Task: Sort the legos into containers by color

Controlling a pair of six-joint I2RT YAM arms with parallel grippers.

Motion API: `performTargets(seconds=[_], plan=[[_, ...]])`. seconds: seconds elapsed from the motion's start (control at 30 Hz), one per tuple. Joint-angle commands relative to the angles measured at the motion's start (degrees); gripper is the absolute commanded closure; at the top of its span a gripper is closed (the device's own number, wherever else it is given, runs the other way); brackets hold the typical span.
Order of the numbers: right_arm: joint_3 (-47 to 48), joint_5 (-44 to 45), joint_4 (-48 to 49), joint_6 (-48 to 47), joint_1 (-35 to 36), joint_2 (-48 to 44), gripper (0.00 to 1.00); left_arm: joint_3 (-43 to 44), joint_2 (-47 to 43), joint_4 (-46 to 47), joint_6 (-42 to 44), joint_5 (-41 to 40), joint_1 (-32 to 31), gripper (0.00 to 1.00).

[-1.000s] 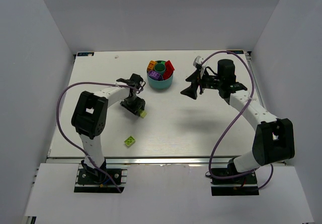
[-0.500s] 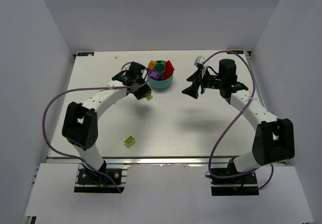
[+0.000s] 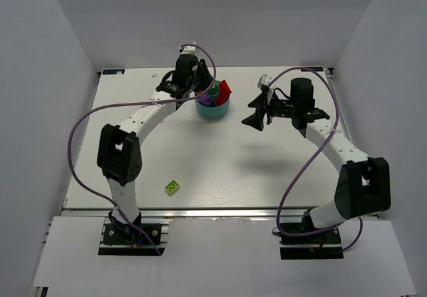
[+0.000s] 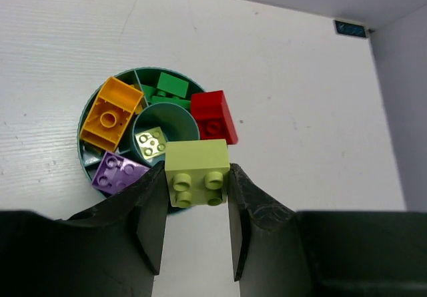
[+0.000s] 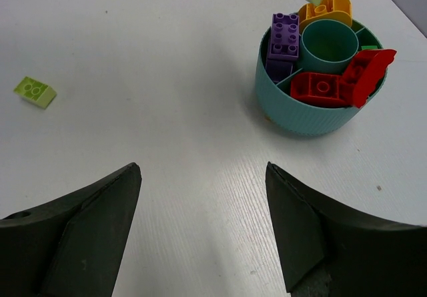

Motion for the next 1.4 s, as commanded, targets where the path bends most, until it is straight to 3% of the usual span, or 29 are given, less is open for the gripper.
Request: performTargets(seconds=[0.0, 0.4, 0.83, 0.93, 1.1, 1.37], plan=[[2.23, -0.81, -0.45, -1.79, -0.31, -0.97, 0.2, 4.96, 3.14, 0.49, 6.13, -0.34, 0.13, 0.97], [2.14, -0.9, -0.45, -2.23, -0.31, -0.36, 0.2, 9.37, 9.13, 1.98, 6.75, -0.61, 0.04, 0.93], [1.96, -0.72, -2.56, -2.76, -0.39, -0.45, 0.2, 12.79, 14.14, 0.93, 7.01, -2.98, 0.04, 0.77], [2.05, -0.81, -2.56, -2.76, -0.39, -0.53, 0.19, 13.67, 15.1, 0.14, 7.01, -3.24, 0.13, 0.68], [2.22, -1.51, -3.61, -4.33, -0.39, -0.45, 0.17, 14.47, 15.2, -0.22, 6.14, -3.6, 0.13, 0.39], [4.33, -8.97, -15.11, -19.97, -0.31, -0.36, 0.11, 15.17, 10.72, 1.46, 4.2, -0.96, 0.04, 0.34]])
